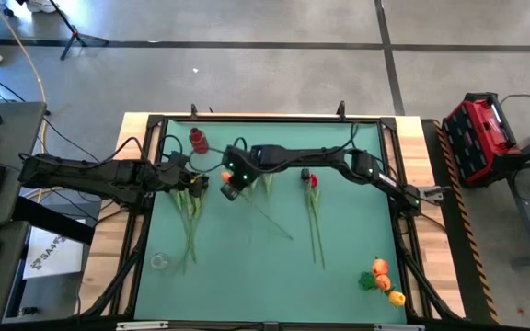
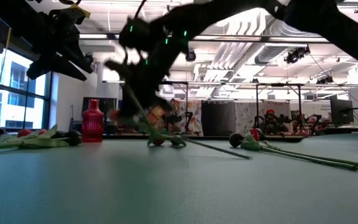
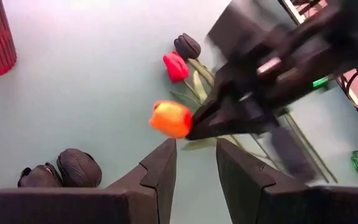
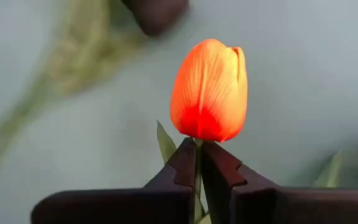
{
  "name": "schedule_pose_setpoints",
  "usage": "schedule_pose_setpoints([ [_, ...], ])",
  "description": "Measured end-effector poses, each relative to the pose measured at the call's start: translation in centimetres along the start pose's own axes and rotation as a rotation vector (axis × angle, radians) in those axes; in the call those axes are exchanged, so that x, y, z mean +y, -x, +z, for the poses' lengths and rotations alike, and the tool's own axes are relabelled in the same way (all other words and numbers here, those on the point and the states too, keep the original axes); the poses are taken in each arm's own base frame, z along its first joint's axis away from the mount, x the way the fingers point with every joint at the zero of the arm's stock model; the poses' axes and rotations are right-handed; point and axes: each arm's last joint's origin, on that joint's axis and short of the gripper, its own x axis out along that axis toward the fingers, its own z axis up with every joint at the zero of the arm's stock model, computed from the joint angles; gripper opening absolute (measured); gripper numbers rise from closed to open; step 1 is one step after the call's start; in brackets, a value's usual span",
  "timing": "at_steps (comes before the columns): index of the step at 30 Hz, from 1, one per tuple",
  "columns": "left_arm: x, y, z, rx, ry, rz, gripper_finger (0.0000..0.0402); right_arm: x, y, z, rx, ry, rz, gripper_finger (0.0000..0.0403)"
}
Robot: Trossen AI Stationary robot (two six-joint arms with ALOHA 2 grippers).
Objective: Sort flowers into vase by color
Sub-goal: Put the orange flower into the green vase
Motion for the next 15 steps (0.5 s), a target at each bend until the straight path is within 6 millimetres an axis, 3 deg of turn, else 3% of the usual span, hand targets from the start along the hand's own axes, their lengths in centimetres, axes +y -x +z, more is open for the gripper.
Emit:
schedule_pose_setpoints([
  [5,-0.1,0.0,0.0,0.002,0.001,-0.008,0.0101,1.5,4.8,2.2,-0.163,0.038,-0.021,0.0002],
  [10,-0.2,0.1,-0.2,0.014,-0.01,-0.022,0.0101,2.7,11.5,3.8,-0.353,0.057,-0.052,0.0001],
  [15,-0.5,0.3,-0.6,0.033,-0.032,-0.047,0.0101,4.0,18.7,3.8,-0.523,0.104,-0.115,0.0001],
])
